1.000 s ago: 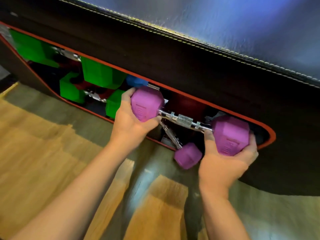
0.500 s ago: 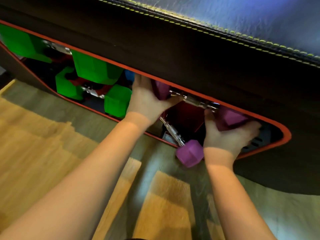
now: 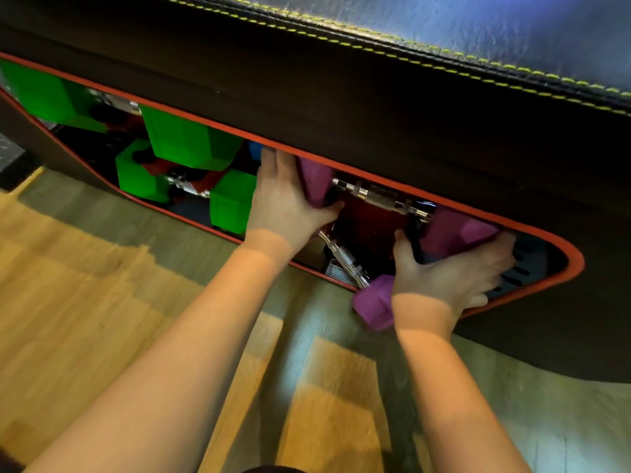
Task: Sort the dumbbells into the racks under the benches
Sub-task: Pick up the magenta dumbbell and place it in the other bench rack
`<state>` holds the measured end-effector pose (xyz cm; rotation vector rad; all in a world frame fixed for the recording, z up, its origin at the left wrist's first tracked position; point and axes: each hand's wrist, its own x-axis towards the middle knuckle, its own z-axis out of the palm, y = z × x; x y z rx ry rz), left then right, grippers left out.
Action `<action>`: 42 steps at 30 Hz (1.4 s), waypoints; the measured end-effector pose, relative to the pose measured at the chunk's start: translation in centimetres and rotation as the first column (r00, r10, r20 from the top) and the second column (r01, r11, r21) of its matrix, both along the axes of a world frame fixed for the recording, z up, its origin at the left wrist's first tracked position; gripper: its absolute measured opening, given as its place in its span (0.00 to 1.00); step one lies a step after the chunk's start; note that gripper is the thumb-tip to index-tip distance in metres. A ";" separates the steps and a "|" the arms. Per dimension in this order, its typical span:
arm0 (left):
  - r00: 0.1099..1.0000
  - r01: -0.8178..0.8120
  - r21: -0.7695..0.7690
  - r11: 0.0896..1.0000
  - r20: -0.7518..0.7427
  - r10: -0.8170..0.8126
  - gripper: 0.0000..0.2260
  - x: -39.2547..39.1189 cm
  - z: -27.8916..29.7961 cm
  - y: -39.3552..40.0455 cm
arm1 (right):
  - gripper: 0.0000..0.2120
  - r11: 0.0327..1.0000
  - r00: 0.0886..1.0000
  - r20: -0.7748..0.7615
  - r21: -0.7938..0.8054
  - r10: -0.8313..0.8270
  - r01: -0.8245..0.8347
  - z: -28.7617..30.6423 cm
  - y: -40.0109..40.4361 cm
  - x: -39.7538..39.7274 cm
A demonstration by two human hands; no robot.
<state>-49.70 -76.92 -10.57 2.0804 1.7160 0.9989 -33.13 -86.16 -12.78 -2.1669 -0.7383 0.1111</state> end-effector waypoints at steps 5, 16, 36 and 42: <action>1.000 -0.014 0.000 1.000 0.003 0.014 0.47 0.0 0.0 0.0 | 0.55 0.999 1.000 0.023 -0.031 0.017 -0.016 0.2 -0.1 -0.2; 1.000 -0.024 0.014 1.000 0.006 0.024 0.47 -0.1 0.2 0.1 | 0.54 0.998 0.999 0.049 -0.064 0.023 -0.020 0.3 0.0 -0.5; 1.000 -0.017 0.021 1.000 0.000 0.017 0.46 -0.2 -0.3 0.0 | 0.53 0.999 0.999 -0.002 -0.035 0.038 -0.038 0.5 0.2 -0.4; 0.998 0.009 0.008 1.000 -0.064 -0.009 0.46 -0.1 0.2 -0.3 | 0.54 0.998 0.999 -0.031 -0.037 0.040 -0.041 0.7 -0.1 -0.3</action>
